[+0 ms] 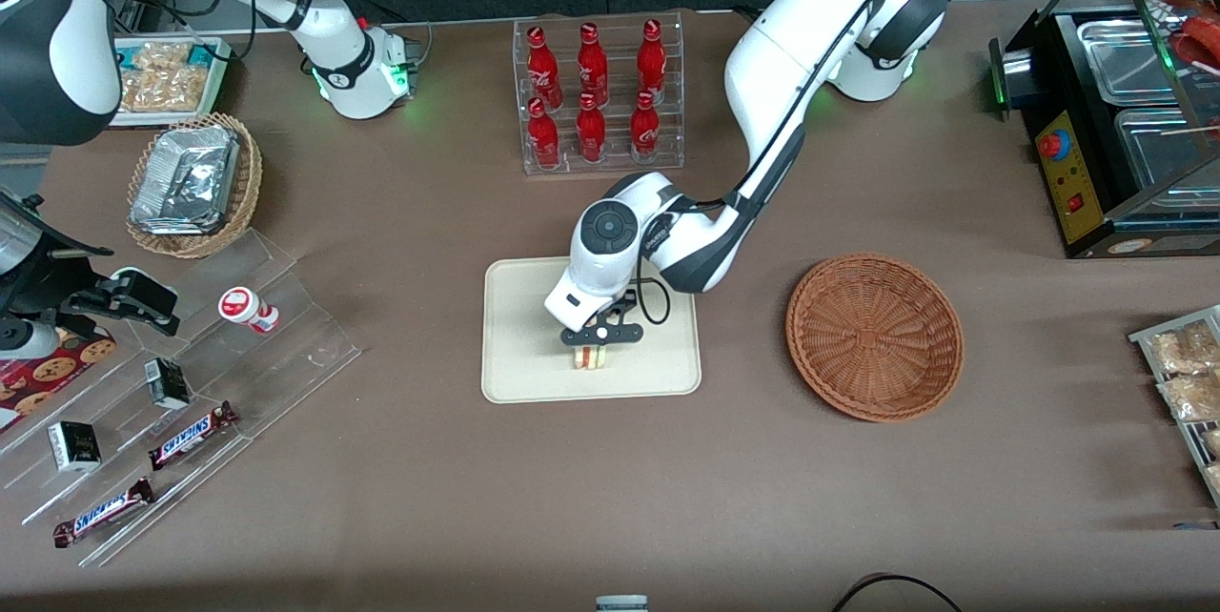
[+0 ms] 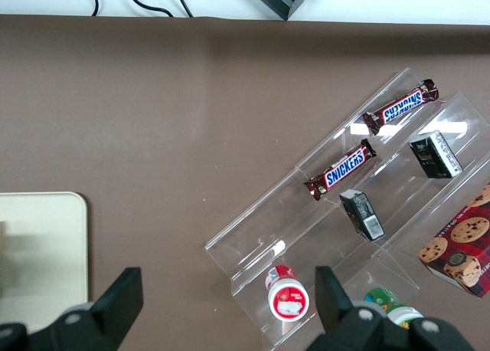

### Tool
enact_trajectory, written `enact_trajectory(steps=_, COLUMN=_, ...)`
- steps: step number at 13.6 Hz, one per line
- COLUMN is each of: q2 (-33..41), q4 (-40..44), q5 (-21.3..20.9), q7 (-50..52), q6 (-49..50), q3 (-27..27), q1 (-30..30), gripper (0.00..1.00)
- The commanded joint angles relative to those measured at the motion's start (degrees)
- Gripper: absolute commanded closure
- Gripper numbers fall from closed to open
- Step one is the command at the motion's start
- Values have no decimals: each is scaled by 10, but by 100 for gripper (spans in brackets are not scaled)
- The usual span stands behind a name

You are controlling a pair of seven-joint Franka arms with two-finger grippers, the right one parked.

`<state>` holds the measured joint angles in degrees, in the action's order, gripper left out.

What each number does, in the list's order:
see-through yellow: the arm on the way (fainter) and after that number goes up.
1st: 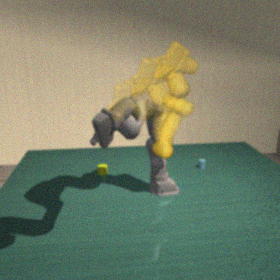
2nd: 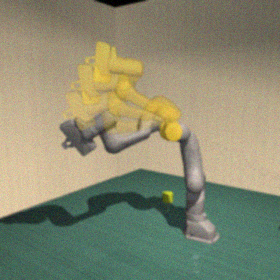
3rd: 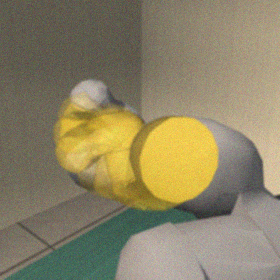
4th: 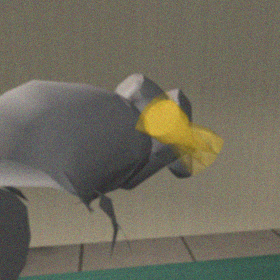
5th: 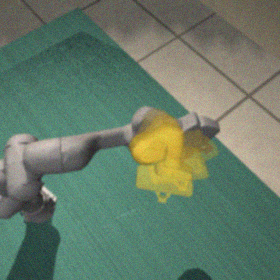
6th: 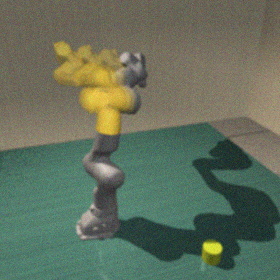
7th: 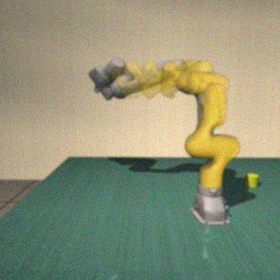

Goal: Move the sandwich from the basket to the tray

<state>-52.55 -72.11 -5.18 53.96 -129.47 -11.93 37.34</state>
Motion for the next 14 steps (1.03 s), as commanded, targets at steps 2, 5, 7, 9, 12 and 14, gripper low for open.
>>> enact_trajectory(steps=2, q2=67, q4=31, q5=16, q7=18, q6=117, q3=2, q1=-17, gripper=0)
enact_trajectory(steps=5, q2=148, q4=20, q5=62, q7=-37, q6=192, q3=1, q1=-77, gripper=0)
enact_trajectory(steps=7, q2=223, q4=-53, q5=96, q7=-115, q6=227, q3=1, q1=-132, gripper=1)
enact_trajectory(steps=9, q2=291, q4=-132, q5=97, q7=-188, q6=230, q3=1, q1=-196, gripper=1)
enact_trajectory(steps=12, q2=392, q4=-249, q5=97, q7=-326, q6=234, q3=2, q1=-294, gripper=1)
enact_trajectory(steps=14, q2=440, q4=-272, q5=97, q7=-411, q6=280, q3=3, q1=-354, gripper=1)
